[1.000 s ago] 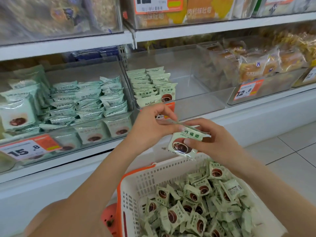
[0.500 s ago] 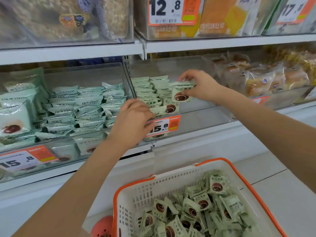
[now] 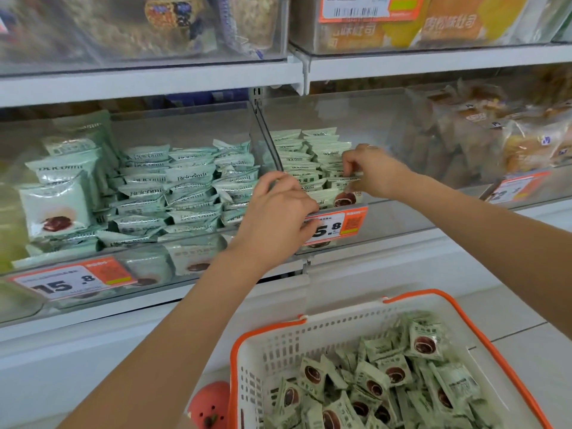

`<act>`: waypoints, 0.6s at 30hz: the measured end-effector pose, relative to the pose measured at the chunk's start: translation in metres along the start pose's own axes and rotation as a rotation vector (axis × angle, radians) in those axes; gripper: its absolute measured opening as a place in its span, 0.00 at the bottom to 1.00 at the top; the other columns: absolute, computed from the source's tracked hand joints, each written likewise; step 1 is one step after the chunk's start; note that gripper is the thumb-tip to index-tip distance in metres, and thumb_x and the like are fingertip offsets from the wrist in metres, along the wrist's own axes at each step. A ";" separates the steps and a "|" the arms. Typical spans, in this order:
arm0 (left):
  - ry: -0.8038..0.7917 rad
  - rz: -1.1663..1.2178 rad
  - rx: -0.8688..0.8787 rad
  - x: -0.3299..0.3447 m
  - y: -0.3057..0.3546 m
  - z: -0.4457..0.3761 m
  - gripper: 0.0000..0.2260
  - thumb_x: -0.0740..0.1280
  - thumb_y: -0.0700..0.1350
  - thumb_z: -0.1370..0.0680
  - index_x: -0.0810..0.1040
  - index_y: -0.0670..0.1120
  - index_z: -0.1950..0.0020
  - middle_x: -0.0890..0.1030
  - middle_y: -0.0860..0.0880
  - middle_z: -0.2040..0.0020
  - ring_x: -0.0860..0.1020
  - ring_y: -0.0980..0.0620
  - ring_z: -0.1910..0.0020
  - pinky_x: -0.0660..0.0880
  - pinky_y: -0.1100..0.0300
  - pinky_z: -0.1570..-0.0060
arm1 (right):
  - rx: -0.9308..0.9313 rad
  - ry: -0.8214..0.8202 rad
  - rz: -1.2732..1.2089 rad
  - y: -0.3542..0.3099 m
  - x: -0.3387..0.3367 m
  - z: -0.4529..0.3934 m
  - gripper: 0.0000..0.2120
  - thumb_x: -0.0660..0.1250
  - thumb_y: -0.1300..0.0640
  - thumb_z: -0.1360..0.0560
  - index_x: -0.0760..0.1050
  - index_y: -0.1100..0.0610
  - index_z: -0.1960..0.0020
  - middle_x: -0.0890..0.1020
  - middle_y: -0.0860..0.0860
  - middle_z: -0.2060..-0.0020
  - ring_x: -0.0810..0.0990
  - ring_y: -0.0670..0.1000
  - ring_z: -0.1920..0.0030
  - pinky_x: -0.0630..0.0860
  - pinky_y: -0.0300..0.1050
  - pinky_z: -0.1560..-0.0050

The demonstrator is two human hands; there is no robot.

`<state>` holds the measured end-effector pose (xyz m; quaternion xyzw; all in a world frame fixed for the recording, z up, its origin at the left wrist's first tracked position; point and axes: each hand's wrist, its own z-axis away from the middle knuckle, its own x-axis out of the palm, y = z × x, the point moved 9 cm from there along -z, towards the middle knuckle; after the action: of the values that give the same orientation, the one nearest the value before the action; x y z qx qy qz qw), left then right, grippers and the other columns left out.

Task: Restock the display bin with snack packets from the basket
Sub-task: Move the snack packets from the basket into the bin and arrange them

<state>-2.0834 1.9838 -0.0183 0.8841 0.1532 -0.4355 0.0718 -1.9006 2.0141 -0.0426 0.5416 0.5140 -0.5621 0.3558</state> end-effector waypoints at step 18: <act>-0.041 -0.031 -0.010 0.001 0.002 0.000 0.05 0.74 0.48 0.30 0.84 0.47 0.61 0.81 0.54 0.65 0.76 0.49 0.56 0.56 0.55 0.39 | -0.038 -0.009 0.139 -0.005 -0.002 0.003 0.09 0.70 0.65 0.30 0.74 0.56 0.52 0.71 0.49 0.57 0.70 0.51 0.56 0.63 0.42 0.57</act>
<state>-2.0816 1.9822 -0.0192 0.8722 0.1678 -0.4537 0.0725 -1.9058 2.0120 -0.0398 0.5665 0.4841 -0.5286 0.4066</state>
